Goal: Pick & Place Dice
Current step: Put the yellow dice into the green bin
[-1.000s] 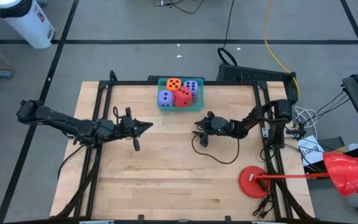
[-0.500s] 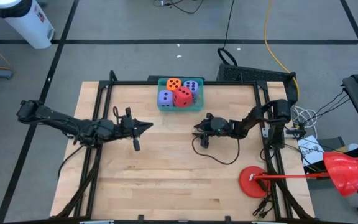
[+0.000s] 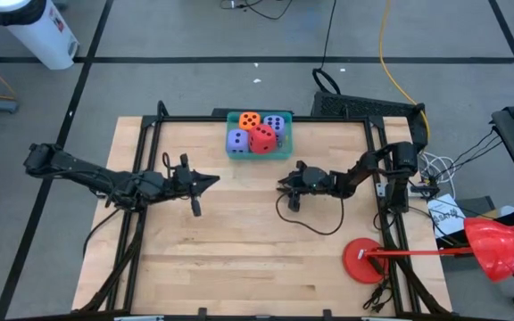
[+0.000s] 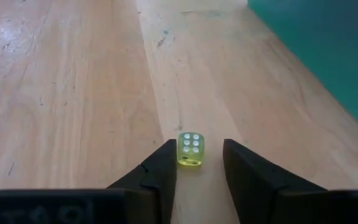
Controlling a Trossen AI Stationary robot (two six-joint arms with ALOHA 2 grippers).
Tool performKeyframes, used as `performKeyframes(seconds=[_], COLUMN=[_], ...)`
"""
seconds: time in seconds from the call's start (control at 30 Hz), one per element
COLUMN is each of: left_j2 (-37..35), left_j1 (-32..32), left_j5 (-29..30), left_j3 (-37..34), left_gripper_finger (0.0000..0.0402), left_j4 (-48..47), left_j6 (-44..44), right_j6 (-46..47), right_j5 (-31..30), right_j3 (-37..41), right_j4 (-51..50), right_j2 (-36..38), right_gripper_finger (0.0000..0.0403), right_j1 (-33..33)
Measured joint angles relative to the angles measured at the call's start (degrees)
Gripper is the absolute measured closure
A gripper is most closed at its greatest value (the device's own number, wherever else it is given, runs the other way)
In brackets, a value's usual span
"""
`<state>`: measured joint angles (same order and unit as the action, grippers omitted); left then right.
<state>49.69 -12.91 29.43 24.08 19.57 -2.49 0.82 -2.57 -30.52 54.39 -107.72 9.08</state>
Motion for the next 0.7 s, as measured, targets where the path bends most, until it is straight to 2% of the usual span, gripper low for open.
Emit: performKeyframes(seconds=[0.2,0.37,0.7], left_j2=[0.0,0.0,0.02], left_j1=[0.02,0.0,0.0], left_j5=[0.0,0.0,-2.15], left_j3=[0.0,0.0,0.02], left_gripper_finger=[0.0385,0.0396,0.0379], left_j4=[0.22,0.2,-0.15], left_j6=[-0.25,-0.26,-0.43], right_j6=[0.26,-0.27,0.21], right_j5=[0.09,1.49,1.22], right_j3=[-0.1,-1.64,-2.56], right_j4=[0.63,0.33,-5.67], right_j2=[0.0,0.0,0.11], right_gripper_finger=[0.0297,0.0298,0.0298], right_j1=[0.0,-0.16,-0.13])
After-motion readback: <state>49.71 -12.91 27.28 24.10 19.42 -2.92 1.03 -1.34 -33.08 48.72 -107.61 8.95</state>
